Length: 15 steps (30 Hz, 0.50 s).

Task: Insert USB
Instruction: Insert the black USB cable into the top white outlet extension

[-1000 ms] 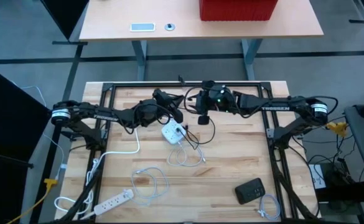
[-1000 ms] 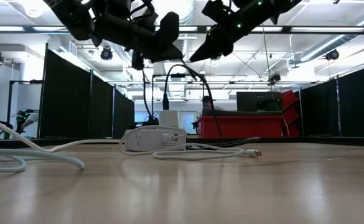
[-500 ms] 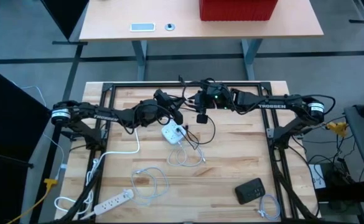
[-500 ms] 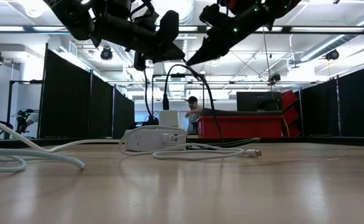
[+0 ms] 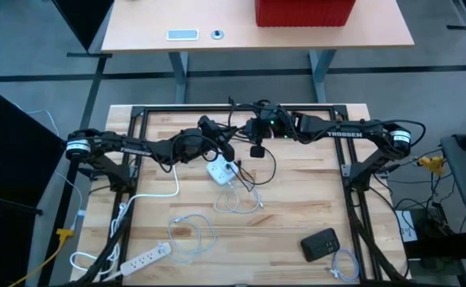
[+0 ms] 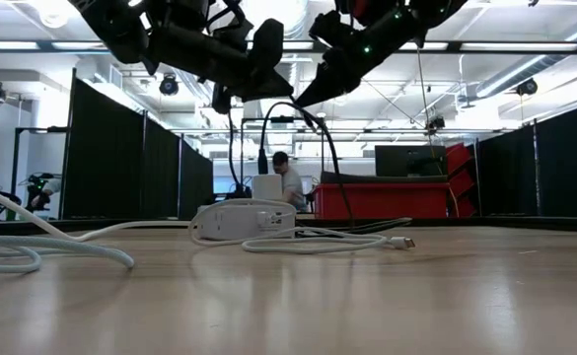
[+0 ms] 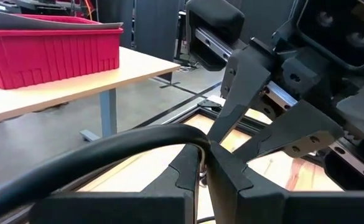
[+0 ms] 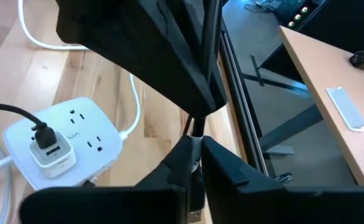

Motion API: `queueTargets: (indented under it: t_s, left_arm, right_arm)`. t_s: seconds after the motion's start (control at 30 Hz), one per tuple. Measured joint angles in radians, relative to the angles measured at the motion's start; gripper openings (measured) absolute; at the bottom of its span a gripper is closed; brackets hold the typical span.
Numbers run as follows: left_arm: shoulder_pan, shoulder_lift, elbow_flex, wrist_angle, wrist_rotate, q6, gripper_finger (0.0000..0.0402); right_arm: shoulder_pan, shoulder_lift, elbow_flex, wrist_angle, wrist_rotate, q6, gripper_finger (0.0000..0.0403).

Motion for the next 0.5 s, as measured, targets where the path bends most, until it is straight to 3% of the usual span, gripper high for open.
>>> queueTargets:
  t_s: [0.33, 0.5]
  left_arm:
    - [0.000, 0.001, 0.000, -0.002, 0.008, 0.034, 0.0007]
    - [0.000, -0.003, 0.000, 0.000, 0.042, 0.080, 0.0043]
  right_arm:
    - [0.000, 0.000, 0.000, -0.027, -0.021, -0.007, 0.0002]
    - [-0.012, -0.010, 0.000, -0.034, -0.089, 0.018, 0.0001]
